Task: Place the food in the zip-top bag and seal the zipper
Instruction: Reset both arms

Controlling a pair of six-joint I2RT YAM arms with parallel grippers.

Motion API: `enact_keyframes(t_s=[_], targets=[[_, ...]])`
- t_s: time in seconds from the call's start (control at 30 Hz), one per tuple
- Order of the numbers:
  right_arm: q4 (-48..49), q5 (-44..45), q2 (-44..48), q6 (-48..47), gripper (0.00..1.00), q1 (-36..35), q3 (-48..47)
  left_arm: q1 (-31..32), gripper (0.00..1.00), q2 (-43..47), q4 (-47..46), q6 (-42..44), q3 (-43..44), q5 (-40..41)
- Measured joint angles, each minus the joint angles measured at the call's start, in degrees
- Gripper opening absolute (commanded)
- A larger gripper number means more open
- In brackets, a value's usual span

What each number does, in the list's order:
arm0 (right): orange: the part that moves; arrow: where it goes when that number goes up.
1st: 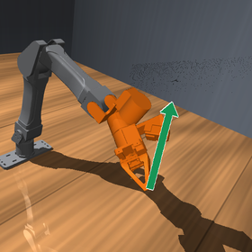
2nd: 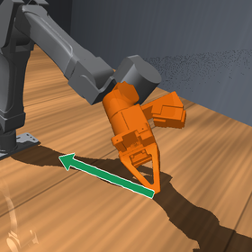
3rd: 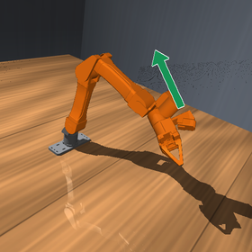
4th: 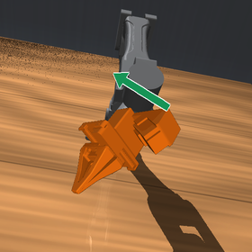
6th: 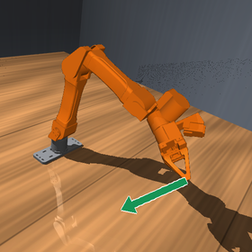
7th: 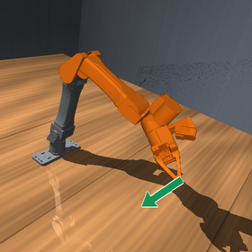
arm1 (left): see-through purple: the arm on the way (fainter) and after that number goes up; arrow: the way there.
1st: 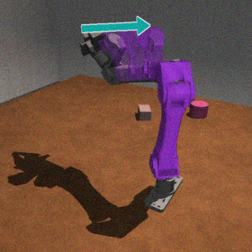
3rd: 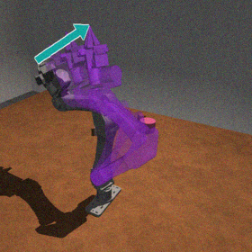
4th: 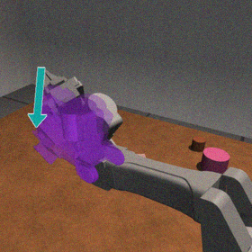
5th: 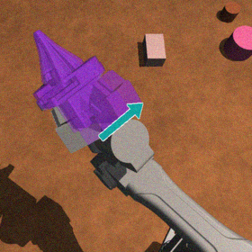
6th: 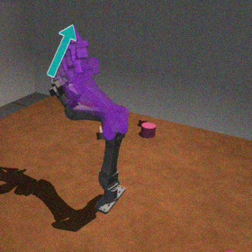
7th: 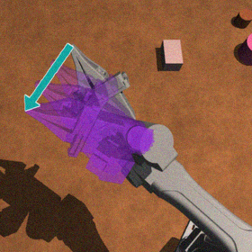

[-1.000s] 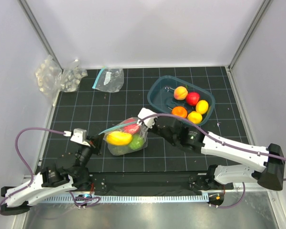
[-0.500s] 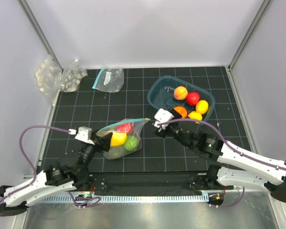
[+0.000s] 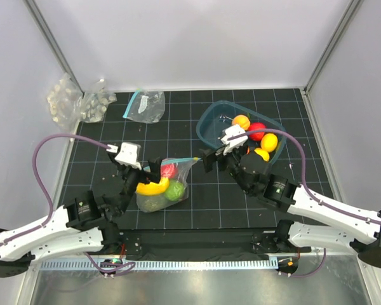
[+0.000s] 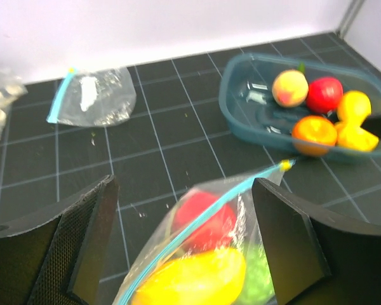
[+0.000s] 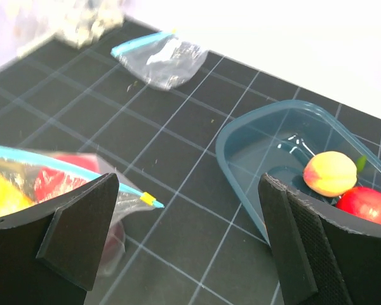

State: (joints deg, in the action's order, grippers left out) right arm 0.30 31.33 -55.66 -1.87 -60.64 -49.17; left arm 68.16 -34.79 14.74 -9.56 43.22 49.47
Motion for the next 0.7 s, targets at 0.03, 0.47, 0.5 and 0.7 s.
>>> enact_keyframes(t_s=[0.03, 0.47, 0.5, 0.7], targets=[[0.76, 1.14, 0.68, 0.96, 1.00, 0.00, 0.50, 0.00, 0.90, -1.01, -0.39, 0.50, 1.29, 0.76], [5.57, 13.25, 4.07, 10.56, 1.00, 0.00, 3.41, -0.04, 0.95, 7.69, -14.69, 2.27, -9.57, 9.27], [5.03, 13.75, 4.35, 11.26, 1.00, 0.00, 3.34, -0.04, 0.94, 9.75, -15.17, 2.10, -10.49, 9.14], [2.10, 18.60, 7.30, 11.93, 1.00, 0.00, 2.99, -0.04, 0.93, 23.10, -17.97, 0.02, -13.70, 8.07]])
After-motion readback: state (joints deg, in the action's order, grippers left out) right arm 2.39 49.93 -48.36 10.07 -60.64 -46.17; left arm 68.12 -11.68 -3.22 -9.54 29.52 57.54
